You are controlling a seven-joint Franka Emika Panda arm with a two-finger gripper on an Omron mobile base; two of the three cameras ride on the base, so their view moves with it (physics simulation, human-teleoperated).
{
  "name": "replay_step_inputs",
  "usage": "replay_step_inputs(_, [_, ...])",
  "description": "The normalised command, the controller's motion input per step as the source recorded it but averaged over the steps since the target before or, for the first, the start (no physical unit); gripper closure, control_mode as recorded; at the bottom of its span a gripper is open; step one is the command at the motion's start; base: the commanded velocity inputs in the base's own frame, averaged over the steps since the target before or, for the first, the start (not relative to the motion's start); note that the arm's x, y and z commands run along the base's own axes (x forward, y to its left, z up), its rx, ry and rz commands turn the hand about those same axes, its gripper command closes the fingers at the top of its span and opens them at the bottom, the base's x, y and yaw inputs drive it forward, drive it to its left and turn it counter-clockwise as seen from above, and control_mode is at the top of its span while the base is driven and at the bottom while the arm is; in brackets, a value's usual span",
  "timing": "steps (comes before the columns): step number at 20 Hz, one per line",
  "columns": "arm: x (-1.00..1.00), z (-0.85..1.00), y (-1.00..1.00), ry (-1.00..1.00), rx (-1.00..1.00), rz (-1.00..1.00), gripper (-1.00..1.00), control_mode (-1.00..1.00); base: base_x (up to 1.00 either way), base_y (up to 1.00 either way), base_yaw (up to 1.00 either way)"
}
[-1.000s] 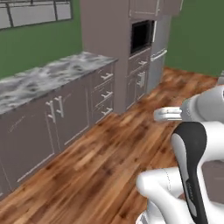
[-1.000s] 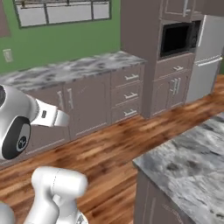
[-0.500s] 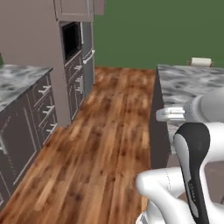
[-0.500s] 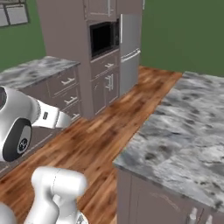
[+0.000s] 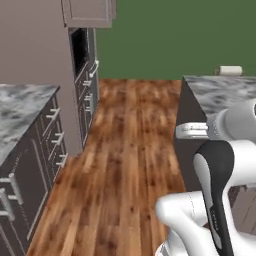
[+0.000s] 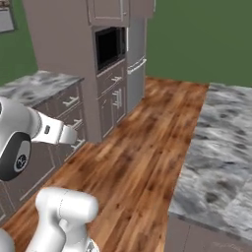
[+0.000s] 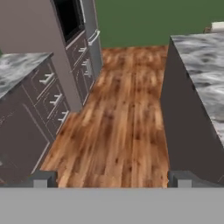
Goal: Take 2 condiments from the cabinet and move them on the counter near the stove.Make sure the condiments are lined up with each other, next to each other.
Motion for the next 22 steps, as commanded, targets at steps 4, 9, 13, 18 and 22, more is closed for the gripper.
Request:
replay_step_inputs(4, [0.00, 0.00, 0.00, 0.00, 0.00, 0.00, -1.00, 1.00, 1.00, 0.07, -0.33])
replay_step_inputs(9, [0.00, 0.00, 0.00, 0.00, 0.00, 0.00, -1.00, 1.00, 1.00, 0.27, -0.34])
replay_step_inputs(13, [0.00, 0.00, 0.00, 0.00, 0.00, 0.00, -1.00, 1.00, 1.00, 0.63, -0.32])
replay_step_inputs(18, [0.00, 0.00, 0.00, 0.00, 0.00, 0.00, -1.00, 1.00, 1.00, 0.69, -0.27])
replay_step_inputs(22, [0.00, 0.00, 0.00, 0.00, 0.00, 0.00, -1.00, 1.00, 1.00, 0.18, -0.12])
